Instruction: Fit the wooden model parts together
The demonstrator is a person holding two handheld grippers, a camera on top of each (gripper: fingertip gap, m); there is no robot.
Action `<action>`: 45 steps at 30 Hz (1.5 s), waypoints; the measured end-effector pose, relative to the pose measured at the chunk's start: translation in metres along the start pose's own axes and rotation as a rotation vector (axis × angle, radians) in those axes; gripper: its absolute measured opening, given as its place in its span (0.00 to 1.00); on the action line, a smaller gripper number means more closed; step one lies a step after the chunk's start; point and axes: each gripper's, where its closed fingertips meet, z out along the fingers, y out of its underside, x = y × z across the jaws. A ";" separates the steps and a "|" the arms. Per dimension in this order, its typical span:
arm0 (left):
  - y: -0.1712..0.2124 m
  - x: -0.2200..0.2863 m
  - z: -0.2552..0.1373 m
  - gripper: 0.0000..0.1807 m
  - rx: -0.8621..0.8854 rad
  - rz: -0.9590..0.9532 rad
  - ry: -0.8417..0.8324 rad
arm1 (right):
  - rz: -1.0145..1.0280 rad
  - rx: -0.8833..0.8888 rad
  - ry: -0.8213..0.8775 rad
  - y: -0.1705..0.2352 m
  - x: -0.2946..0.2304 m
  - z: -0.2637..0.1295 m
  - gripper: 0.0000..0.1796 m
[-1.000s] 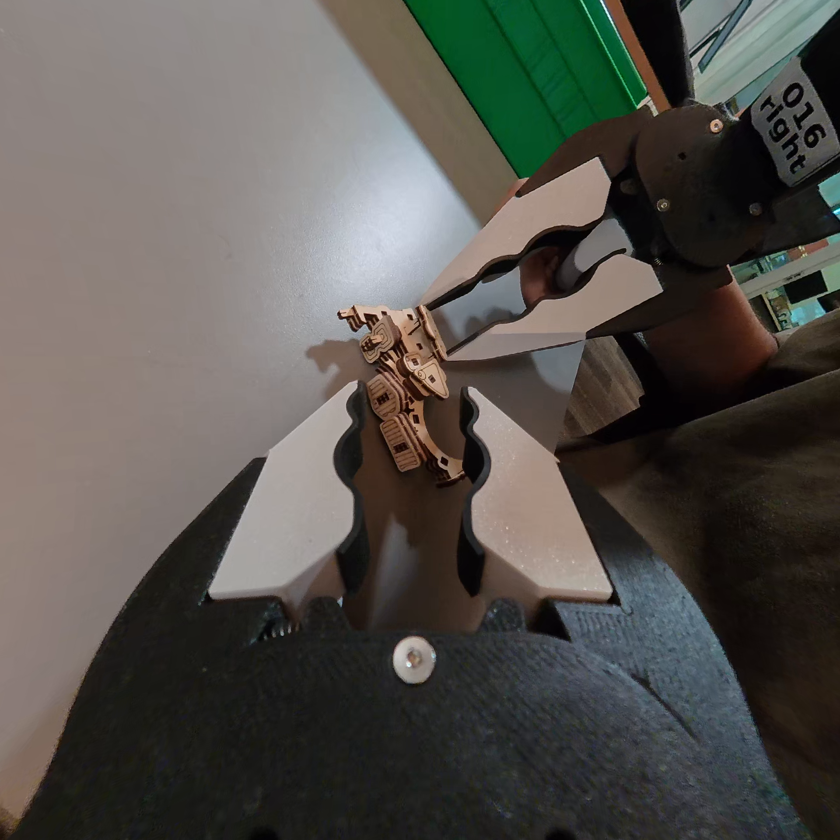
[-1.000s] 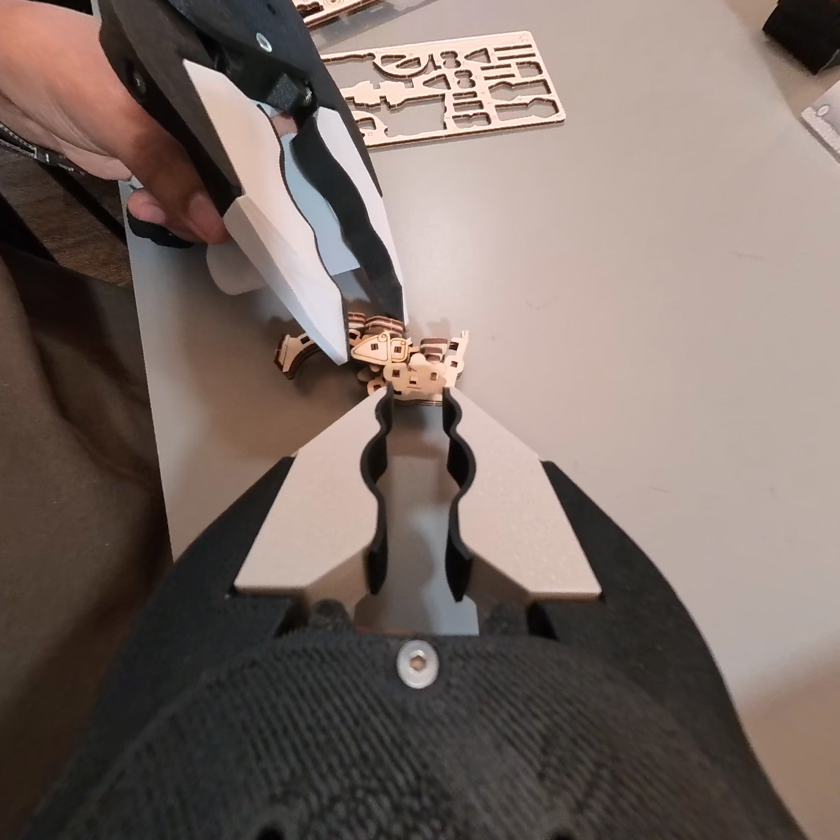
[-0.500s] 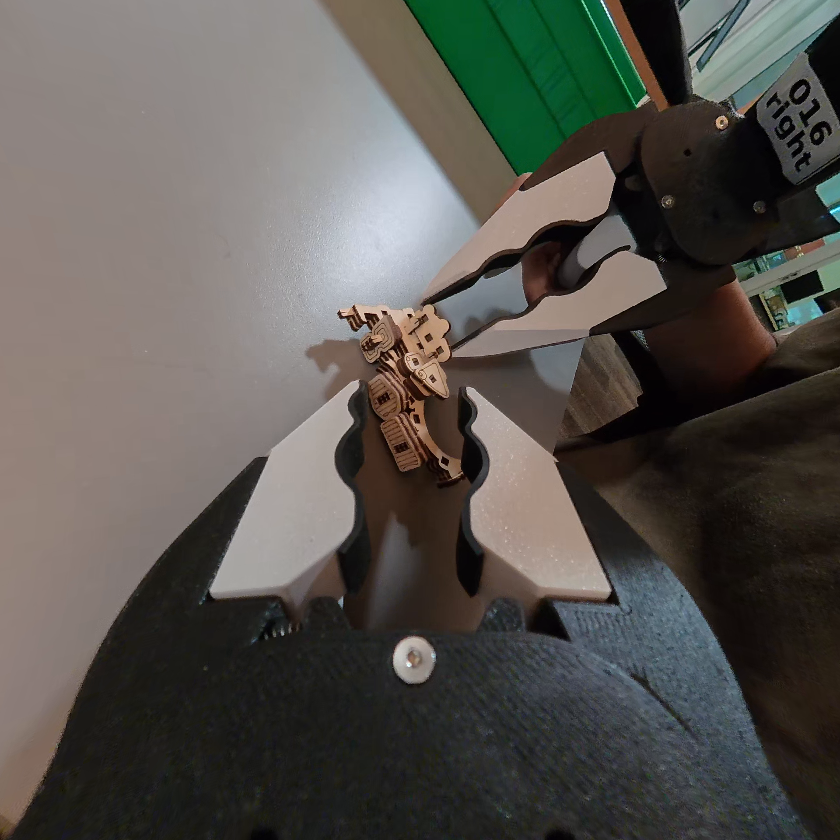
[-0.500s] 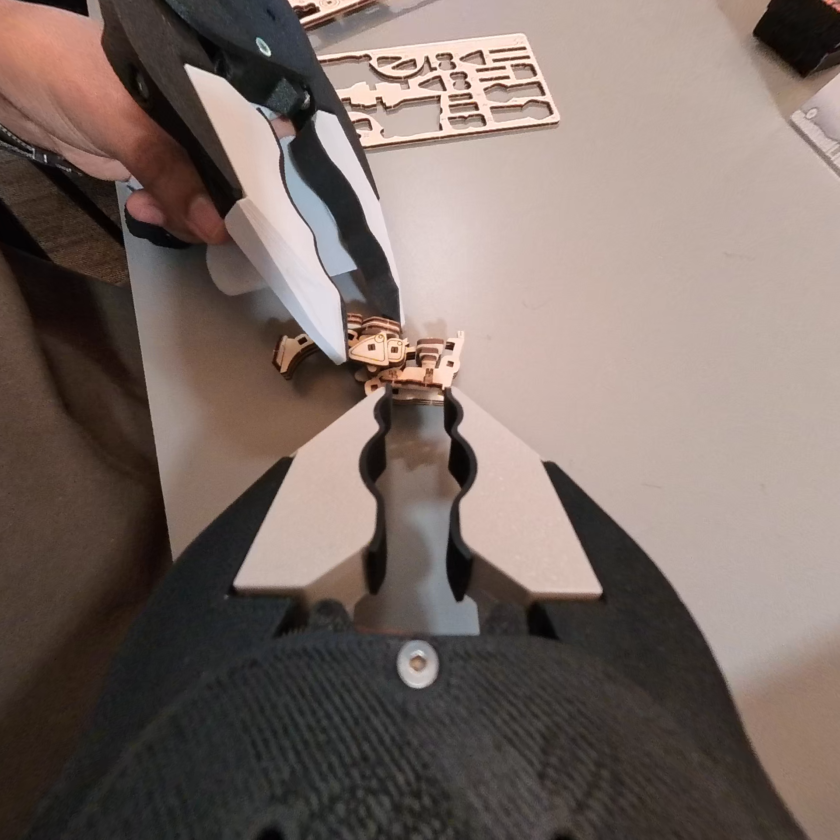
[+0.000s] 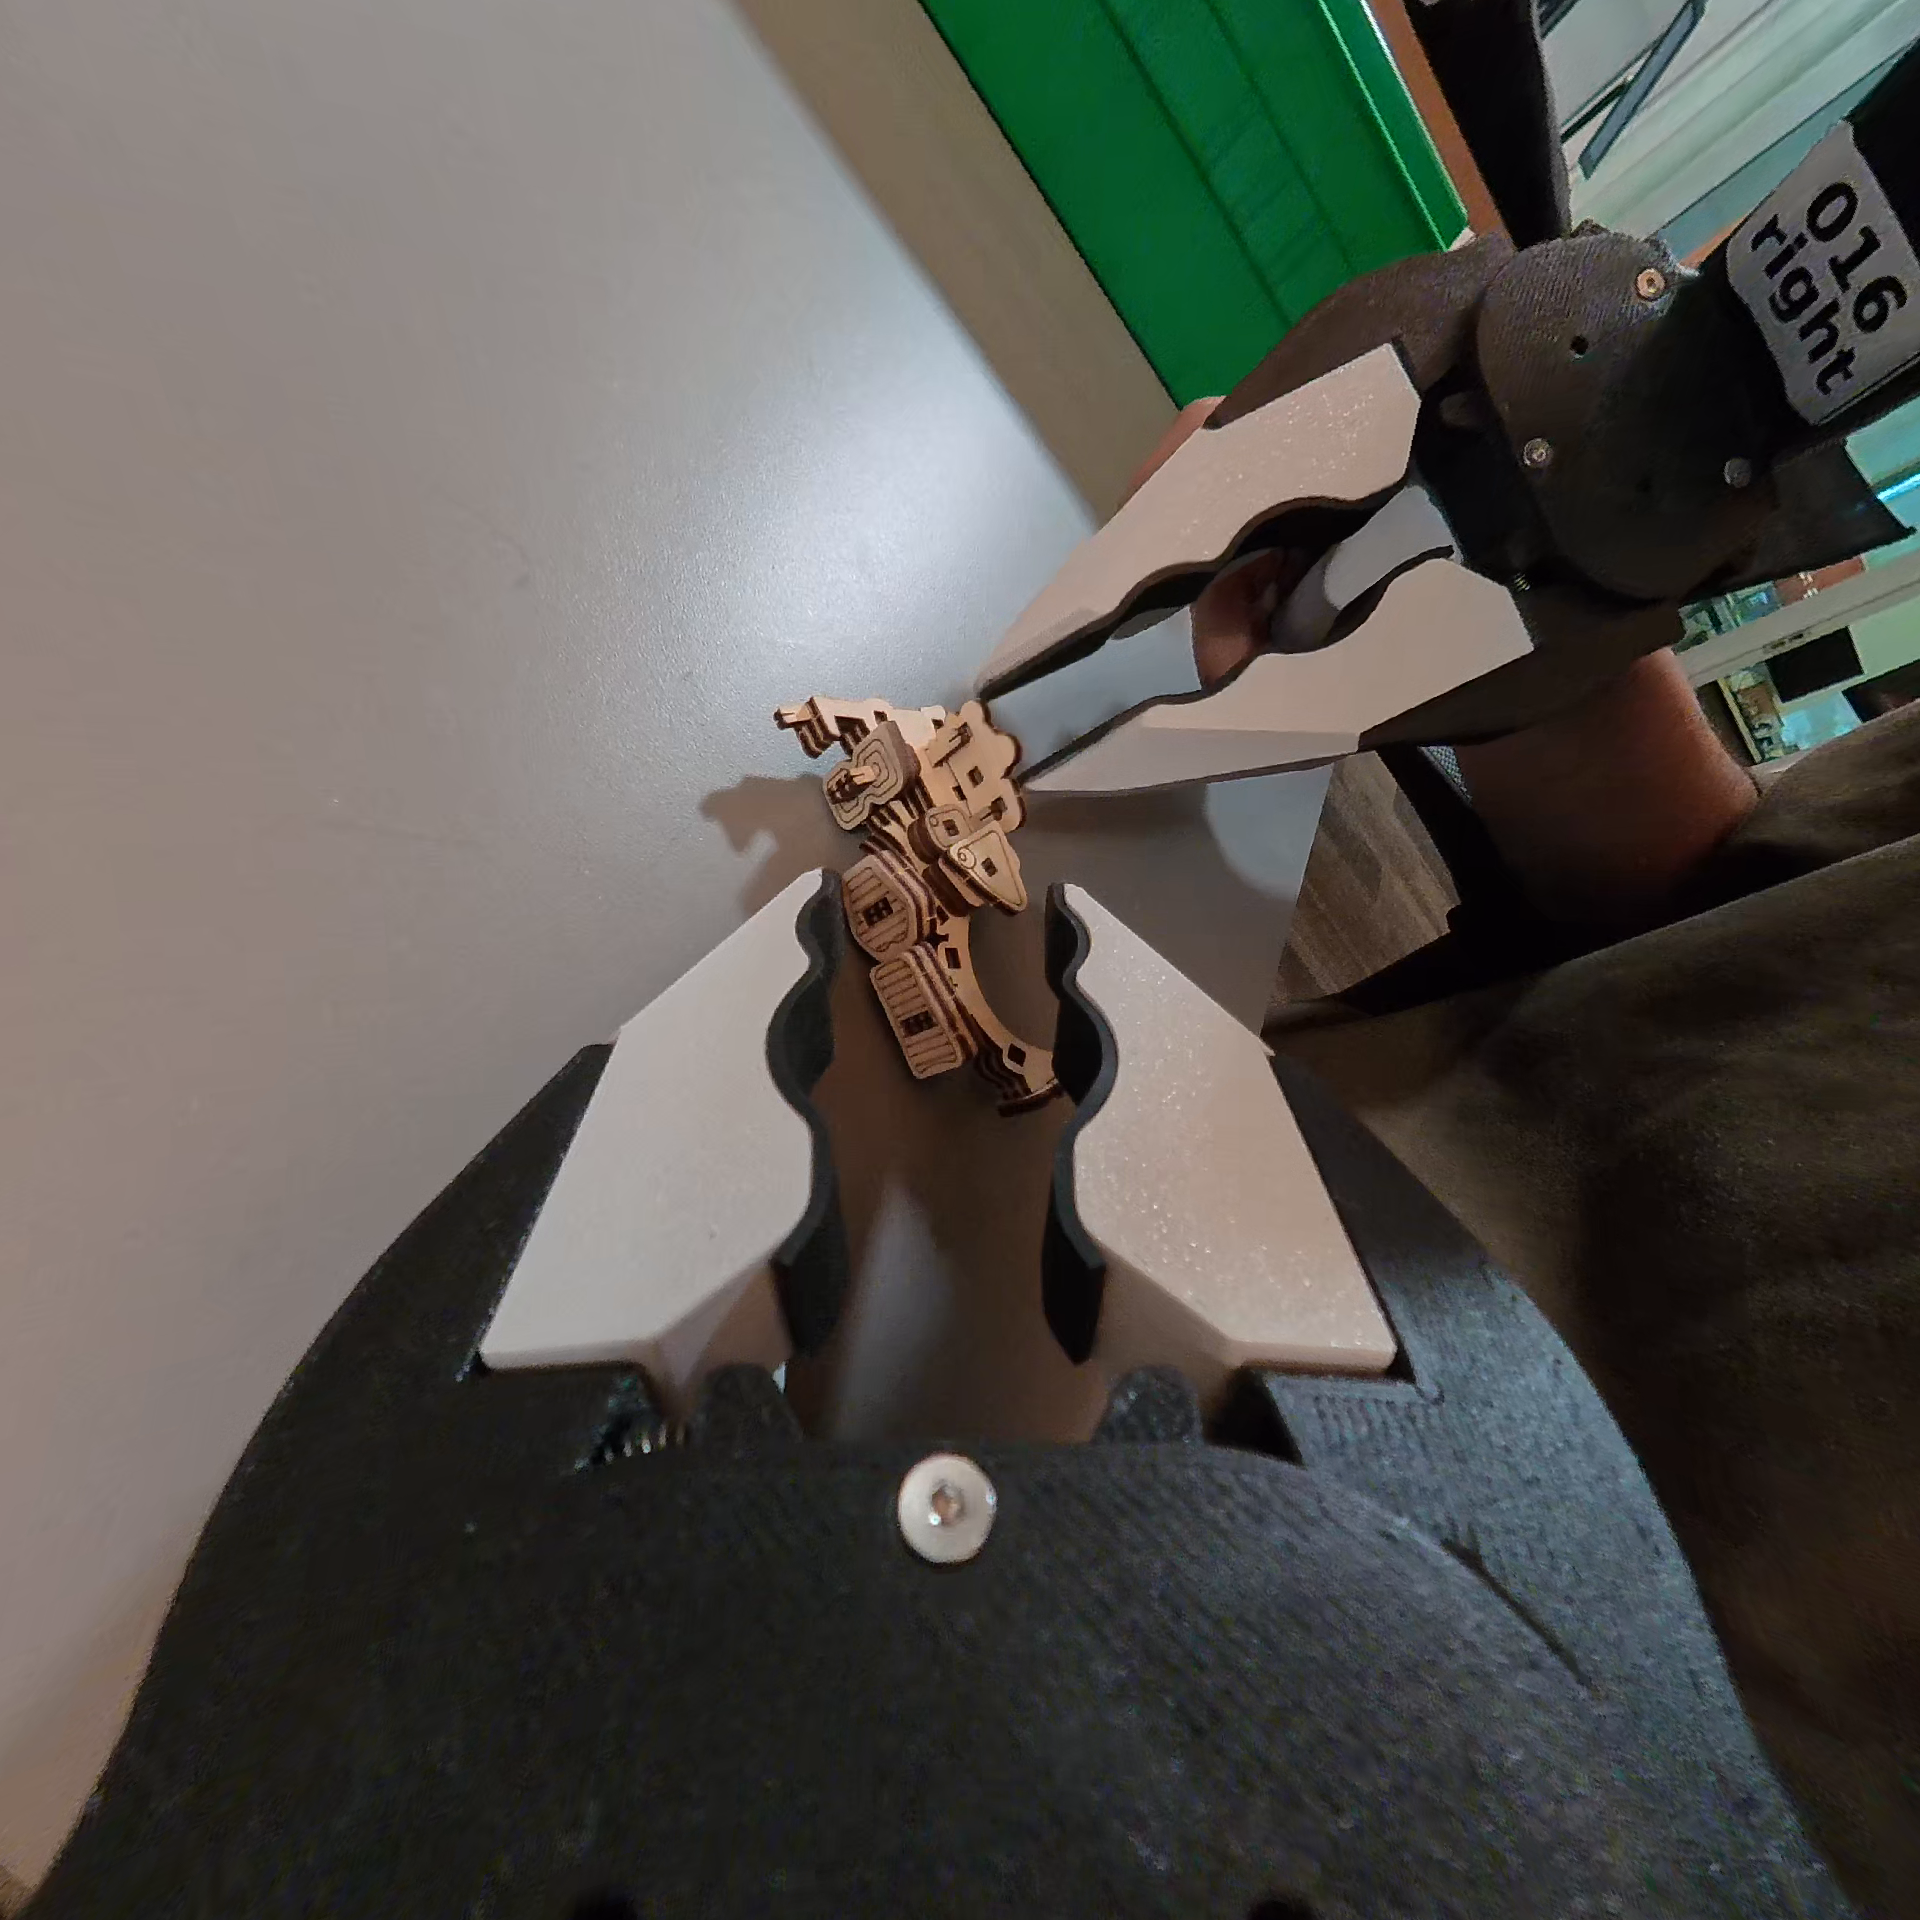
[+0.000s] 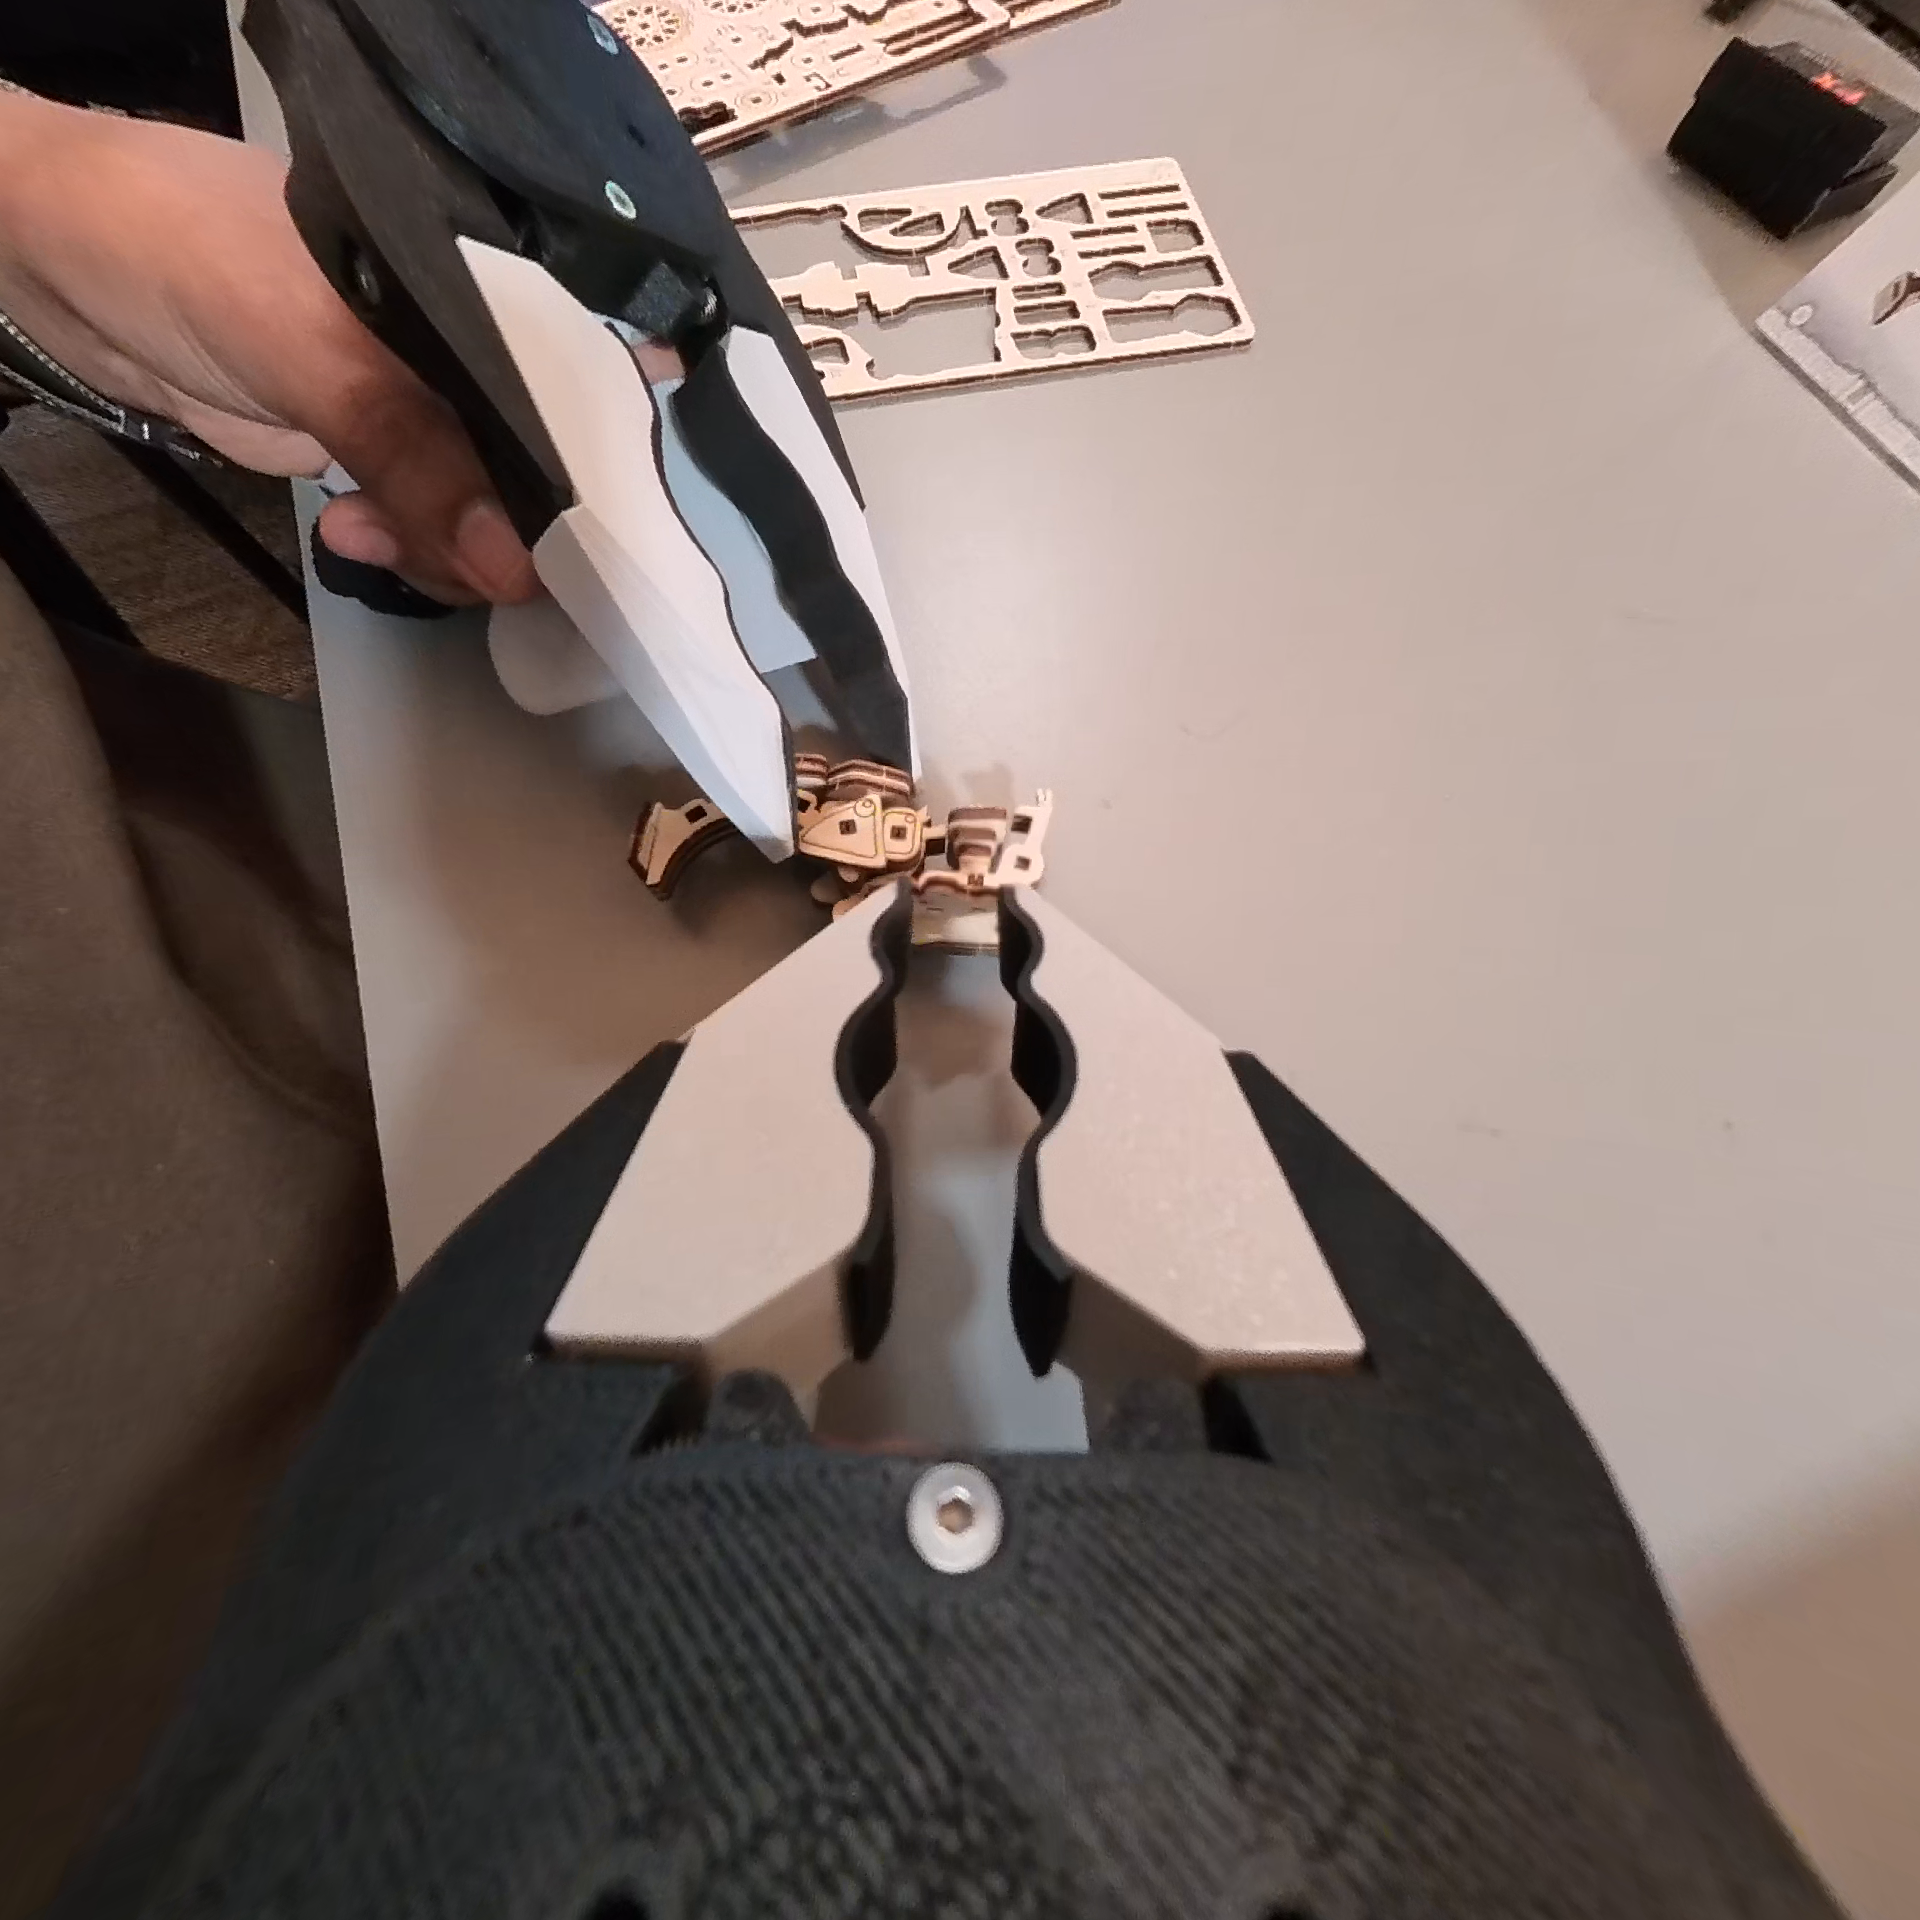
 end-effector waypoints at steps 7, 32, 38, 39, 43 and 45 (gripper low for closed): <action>0.000 0.000 0.000 0.20 0.000 -0.002 0.002 | -0.017 0.012 0.010 -0.002 0.000 0.000 0.05; -0.004 0.003 -0.004 0.21 0.028 -0.001 0.006 | -0.043 0.041 0.016 -0.006 -0.001 -0.006 0.00; -0.005 0.002 -0.007 0.21 0.040 0.039 -0.020 | -0.059 0.015 0.145 0.004 0.025 -0.019 0.01; -0.005 0.003 -0.008 0.21 0.045 0.048 -0.021 | -0.043 0.020 0.155 0.005 0.029 -0.020 0.01; -0.009 0.003 -0.011 0.21 0.071 0.067 -0.020 | 0.013 0.024 0.191 0.012 0.040 -0.021 0.03; -0.013 0.001 -0.015 0.21 0.093 0.074 -0.031 | 0.015 0.016 0.210 0.014 0.042 -0.020 0.04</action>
